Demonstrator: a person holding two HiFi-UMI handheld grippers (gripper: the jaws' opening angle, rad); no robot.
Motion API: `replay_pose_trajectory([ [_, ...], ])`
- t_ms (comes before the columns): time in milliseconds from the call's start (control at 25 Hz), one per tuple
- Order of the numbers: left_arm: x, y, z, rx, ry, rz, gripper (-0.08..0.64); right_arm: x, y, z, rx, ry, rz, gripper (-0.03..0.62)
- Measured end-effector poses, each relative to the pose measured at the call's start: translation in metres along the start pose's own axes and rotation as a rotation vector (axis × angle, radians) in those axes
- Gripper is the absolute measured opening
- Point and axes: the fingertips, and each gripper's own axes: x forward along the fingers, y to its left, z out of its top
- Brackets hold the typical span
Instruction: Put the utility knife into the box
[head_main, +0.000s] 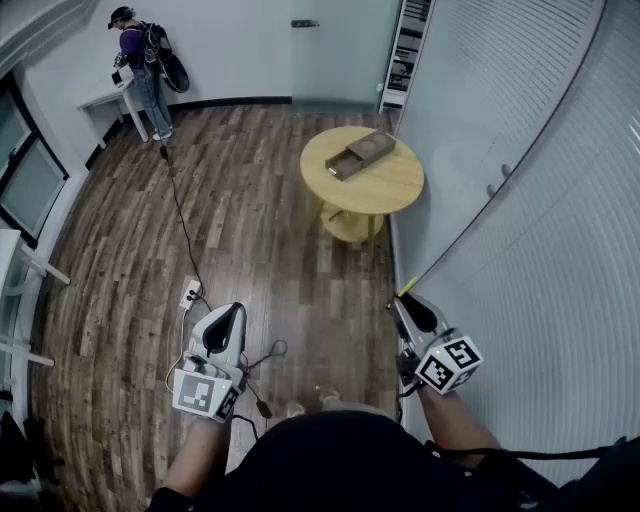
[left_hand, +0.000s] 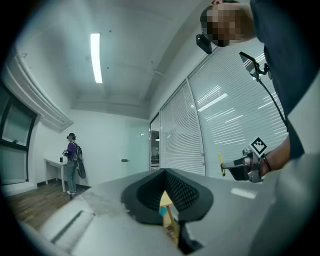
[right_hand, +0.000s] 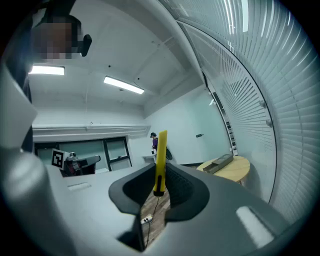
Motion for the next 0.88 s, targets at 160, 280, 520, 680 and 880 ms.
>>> replay_pose_trajectory([
  [160,0.009,0.002,0.0,0.041,-0.013,-0.005,0.003,0.003,-0.013,0.0,0.0,-0.018,-0.002,0.071],
  [280,0.016,0.001,0.0,0.054,-0.009,-0.009,0.003,0.007,-0.021,0.002,-0.001,-0.029,0.006,0.071],
  [520,0.045,0.0,-0.003,0.081,0.009,0.008,0.003,0.019,-0.046,0.007,0.042,-0.046,0.054,0.072],
  [680,0.066,0.005,-0.002,0.102,0.005,0.036,0.003,0.032,-0.063,0.012,0.028,-0.051,0.101,0.072],
  [880,0.092,0.017,-0.015,0.093,0.032,0.053,0.003,0.06,-0.091,0.004,0.034,-0.007,0.094,0.072],
])
